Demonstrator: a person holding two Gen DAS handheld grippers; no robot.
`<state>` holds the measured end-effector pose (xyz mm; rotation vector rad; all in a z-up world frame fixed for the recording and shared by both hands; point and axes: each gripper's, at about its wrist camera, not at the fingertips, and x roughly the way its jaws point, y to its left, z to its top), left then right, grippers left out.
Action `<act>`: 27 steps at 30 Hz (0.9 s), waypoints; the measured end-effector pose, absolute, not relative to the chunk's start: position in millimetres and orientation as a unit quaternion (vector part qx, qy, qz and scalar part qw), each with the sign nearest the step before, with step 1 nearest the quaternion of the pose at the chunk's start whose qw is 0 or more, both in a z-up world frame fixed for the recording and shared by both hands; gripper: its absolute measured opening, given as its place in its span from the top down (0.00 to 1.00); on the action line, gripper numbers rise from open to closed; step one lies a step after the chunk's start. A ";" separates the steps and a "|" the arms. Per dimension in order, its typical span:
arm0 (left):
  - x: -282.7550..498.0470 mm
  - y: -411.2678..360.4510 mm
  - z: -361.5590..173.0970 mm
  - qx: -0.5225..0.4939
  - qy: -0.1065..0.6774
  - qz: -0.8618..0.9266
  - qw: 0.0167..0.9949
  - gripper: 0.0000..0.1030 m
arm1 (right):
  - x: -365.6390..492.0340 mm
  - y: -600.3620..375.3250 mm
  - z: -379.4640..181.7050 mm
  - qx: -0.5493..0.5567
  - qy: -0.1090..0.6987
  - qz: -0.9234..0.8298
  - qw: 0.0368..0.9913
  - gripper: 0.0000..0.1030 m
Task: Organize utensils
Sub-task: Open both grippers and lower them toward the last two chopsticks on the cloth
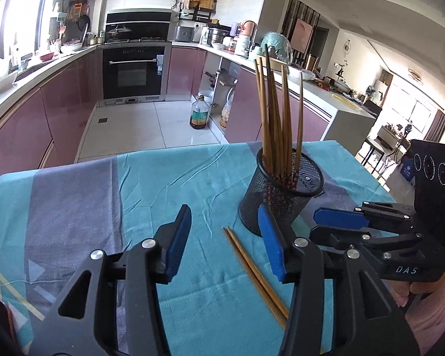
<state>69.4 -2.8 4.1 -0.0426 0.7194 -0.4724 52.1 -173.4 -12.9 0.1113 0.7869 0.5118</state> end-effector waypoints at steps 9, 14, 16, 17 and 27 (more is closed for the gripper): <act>59.1 1.5 -27.0 -0.027 0.384 -0.220 0.896 0.55 | 52.2 -150.5 -52.9 0.039 0.435 0.238 0.868 0.74; 57.2 -3.0 -35.9 -0.030 0.395 -0.220 0.892 0.55 | 52.6 -142.9 -61.8 0.037 0.447 0.233 0.863 0.74; 57.1 -4.6 -38.0 -0.031 0.398 -0.220 0.890 0.55 | 52.1 -142.0 -63.8 0.036 0.449 0.232 0.862 0.74; 56.5 -5.1 -39.6 -0.031 0.399 -0.220 0.890 0.55 | 51.9 -141.7 -64.7 0.037 0.450 0.232 0.861 0.74; 54.1 -7.7 -49.4 -0.032 0.409 -0.218 0.885 0.55 | 49.0 -143.0 -68.6 0.044 0.453 0.228 0.861 0.74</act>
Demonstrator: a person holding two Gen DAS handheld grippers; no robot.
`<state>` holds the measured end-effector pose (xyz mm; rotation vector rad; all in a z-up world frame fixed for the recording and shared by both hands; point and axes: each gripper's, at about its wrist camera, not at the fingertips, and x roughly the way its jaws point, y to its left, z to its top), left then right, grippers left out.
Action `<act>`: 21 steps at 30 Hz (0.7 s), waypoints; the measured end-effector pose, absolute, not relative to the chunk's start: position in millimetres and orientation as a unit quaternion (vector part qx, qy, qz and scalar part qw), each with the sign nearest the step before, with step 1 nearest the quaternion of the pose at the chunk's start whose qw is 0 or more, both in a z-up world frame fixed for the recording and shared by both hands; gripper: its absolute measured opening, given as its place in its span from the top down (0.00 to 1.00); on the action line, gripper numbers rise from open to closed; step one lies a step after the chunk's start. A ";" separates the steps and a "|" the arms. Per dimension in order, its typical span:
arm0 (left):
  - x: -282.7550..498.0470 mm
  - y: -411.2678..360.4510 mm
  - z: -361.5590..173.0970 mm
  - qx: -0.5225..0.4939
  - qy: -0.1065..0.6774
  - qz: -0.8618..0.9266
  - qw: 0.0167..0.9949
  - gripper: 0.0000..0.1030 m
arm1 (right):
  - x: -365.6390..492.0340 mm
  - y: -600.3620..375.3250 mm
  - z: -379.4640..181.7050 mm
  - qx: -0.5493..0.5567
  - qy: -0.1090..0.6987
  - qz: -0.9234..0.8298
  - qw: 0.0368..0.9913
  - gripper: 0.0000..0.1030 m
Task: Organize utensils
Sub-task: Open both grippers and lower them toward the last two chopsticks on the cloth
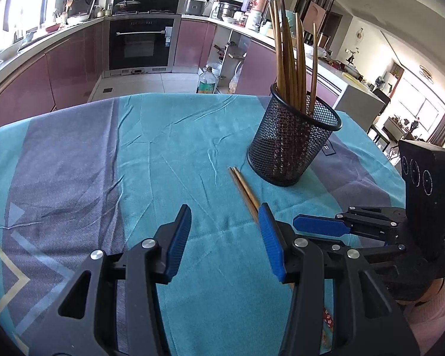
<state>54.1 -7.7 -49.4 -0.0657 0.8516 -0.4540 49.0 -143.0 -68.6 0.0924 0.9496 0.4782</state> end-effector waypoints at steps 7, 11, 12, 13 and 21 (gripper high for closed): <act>53.1 -10.9 -53.8 -0.029 0.413 -0.219 0.884 0.55 | 47.9 -143.5 -69.9 0.042 0.453 0.225 0.862 0.74; 52.3 -11.2 -55.8 -0.029 0.416 -0.221 0.882 0.55 | 46.6 -141.9 -72.1 0.040 0.454 0.223 0.862 0.74; 51.9 -11.3 -56.5 -0.029 0.417 -0.222 0.881 0.55 | 46.8 -140.0 -72.3 0.038 0.455 0.222 0.862 0.74; 52.0 -11.4 -57.1 -0.030 0.418 -0.222 0.880 0.55 | 46.6 -139.2 -72.5 0.037 0.455 0.222 0.862 0.74; 52.1 -12.7 -62.5 -0.031 0.423 -0.222 0.878 0.55 | 45.7 -129.4 -73.3 0.020 0.454 0.217 0.864 0.74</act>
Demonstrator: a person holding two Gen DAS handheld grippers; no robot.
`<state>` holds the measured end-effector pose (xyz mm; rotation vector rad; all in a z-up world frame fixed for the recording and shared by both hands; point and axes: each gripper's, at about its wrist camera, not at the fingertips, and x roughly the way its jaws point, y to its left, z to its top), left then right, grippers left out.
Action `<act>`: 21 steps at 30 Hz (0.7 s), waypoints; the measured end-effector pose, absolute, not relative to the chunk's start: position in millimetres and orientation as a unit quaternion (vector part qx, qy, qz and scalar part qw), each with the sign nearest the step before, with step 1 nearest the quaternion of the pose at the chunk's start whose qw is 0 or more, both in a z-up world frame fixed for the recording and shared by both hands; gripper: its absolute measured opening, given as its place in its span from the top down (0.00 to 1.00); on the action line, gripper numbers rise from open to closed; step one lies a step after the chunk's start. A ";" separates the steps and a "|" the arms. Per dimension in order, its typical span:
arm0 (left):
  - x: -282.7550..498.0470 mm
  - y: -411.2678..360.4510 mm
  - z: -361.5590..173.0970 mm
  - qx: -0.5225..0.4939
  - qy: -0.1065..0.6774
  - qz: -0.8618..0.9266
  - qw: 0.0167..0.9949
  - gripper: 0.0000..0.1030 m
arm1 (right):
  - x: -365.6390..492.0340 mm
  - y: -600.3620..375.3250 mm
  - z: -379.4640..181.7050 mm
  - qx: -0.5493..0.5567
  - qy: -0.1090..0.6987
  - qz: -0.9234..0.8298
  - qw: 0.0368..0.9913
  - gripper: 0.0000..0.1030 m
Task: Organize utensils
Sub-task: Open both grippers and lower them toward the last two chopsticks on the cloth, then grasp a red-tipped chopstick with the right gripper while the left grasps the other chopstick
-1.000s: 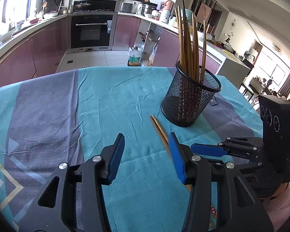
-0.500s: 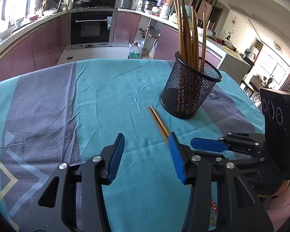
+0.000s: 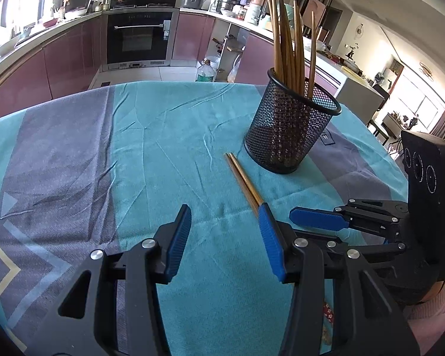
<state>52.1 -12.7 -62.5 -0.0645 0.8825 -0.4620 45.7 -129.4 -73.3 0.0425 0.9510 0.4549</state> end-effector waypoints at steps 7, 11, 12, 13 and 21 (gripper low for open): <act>51.5 -14.4 -65.8 -0.030 0.427 -0.222 0.876 0.55 | 46.2 -121.0 -74.9 0.008 0.450 0.208 0.868 0.76; 50.6 -17.9 -69.4 -0.026 0.429 -0.226 0.874 0.55 | 46.5 -127.0 -75.7 0.020 0.453 0.206 0.867 0.80; 50.5 -19.3 -69.9 -0.024 0.430 -0.228 0.873 0.55 | 46.7 -128.8 -75.8 0.024 0.454 0.207 0.866 0.80; 50.2 -21.2 -70.6 -0.021 0.431 -0.230 0.872 0.55 | 47.0 -130.3 -76.0 0.028 0.455 0.207 0.865 0.80; 46.7 -44.1 -78.9 0.015 0.438 -0.255 0.862 0.55 | 46.7 -145.8 -77.4 0.054 0.461 0.217 0.859 0.80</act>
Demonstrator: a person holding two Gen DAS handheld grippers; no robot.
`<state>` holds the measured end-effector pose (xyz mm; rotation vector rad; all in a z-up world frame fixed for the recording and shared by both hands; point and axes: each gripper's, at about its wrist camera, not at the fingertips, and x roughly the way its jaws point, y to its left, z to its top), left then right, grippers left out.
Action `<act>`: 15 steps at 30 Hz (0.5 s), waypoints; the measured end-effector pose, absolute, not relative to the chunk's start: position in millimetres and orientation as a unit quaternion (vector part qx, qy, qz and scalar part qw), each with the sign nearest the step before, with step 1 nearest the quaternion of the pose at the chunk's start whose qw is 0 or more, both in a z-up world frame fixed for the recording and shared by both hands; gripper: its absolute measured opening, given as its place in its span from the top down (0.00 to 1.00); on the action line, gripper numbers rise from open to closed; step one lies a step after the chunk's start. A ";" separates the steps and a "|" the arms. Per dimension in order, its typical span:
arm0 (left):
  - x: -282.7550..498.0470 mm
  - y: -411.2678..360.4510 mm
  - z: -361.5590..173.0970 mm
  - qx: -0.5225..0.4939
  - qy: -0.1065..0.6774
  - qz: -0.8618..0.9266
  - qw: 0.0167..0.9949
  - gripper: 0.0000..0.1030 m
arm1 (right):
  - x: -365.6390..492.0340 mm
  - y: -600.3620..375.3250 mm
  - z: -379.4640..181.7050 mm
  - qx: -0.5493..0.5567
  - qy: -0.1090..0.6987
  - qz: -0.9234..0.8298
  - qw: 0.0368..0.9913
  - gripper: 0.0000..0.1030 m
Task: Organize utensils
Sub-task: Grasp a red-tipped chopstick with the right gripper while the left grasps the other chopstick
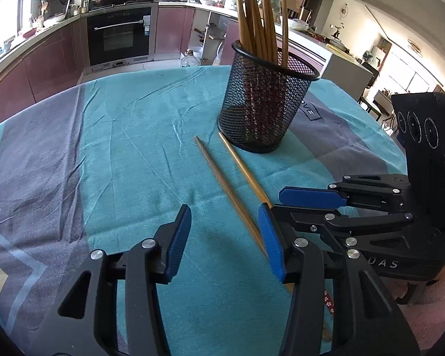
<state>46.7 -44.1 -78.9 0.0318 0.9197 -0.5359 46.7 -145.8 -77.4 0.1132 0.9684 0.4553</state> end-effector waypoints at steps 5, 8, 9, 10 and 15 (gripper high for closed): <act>48.8 -54.6 -86.6 0.035 0.447 -0.259 0.856 0.55 | 45.8 -150.4 -76.6 0.054 0.461 0.217 0.859 0.80; 48.7 -55.8 -88.1 0.045 0.446 -0.257 0.856 0.57 | 45.2 -152.1 -77.1 0.056 0.462 0.217 0.858 0.80; 48.2 -56.3 -88.2 0.050 0.446 -0.256 0.856 0.58 | 45.0 -152.0 -77.1 0.055 0.461 0.217 0.859 0.80; 47.9 -57.1 -88.5 0.056 0.445 -0.253 0.857 0.59 | 45.1 -151.5 -77.3 0.054 0.461 0.217 0.859 0.80; 46.4 -57.9 -87.7 0.064 0.442 -0.264 0.855 0.68 | 46.4 -151.4 -77.4 0.053 0.461 0.218 0.859 0.80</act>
